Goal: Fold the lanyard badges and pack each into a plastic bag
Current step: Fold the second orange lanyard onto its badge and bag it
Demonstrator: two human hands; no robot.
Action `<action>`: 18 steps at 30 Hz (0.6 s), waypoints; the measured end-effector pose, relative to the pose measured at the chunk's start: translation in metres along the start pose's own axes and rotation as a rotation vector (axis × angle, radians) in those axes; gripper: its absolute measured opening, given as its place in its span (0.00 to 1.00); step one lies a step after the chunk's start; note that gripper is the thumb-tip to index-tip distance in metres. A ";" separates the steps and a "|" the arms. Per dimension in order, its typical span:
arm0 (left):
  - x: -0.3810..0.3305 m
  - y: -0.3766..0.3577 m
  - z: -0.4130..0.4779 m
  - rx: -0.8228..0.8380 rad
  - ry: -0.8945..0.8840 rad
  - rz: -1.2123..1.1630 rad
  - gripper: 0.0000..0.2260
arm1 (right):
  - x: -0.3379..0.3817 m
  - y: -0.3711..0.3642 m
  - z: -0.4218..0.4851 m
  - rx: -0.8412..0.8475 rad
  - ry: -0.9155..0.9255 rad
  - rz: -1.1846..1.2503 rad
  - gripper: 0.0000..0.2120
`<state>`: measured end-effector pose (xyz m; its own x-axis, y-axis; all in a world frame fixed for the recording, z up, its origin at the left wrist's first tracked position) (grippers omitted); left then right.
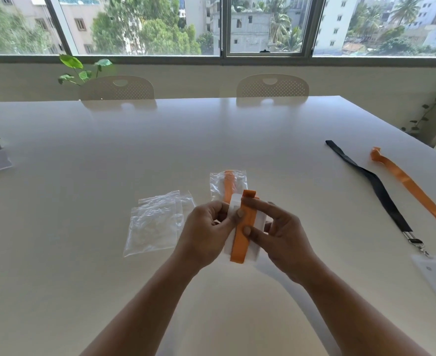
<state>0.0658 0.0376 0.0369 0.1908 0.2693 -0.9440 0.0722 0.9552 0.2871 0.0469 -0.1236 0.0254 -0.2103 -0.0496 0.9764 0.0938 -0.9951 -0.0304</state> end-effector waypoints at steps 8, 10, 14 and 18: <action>0.016 0.048 0.004 -0.294 -0.046 0.425 0.12 | -0.011 0.006 0.000 -0.022 -0.020 -0.059 0.30; 0.021 0.071 0.006 -0.396 -0.017 0.507 0.07 | -0.012 0.006 0.001 -0.020 -0.030 -0.066 0.33; 0.035 0.117 0.010 -0.540 0.099 0.652 0.11 | -0.015 0.005 0.001 -0.009 -0.043 -0.091 0.32; 0.057 0.141 0.014 -0.545 0.300 0.755 0.22 | -0.020 0.004 0.000 0.003 -0.082 -0.064 0.27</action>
<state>0.1005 0.1860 0.0257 -0.2613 0.7813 -0.5669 -0.4434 0.4245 0.7894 0.0514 -0.1269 0.0057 -0.1360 0.0213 0.9905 0.0857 -0.9958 0.0332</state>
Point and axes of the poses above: each hand's wrist, its own z-axis towards the middle knuckle, its own y-axis out of the back of the hand, x = y × z, the point moved 3 cm from there along z, towards the middle knuckle, and after that the axes turned 1 degree about -z, right-handed, at the moved point
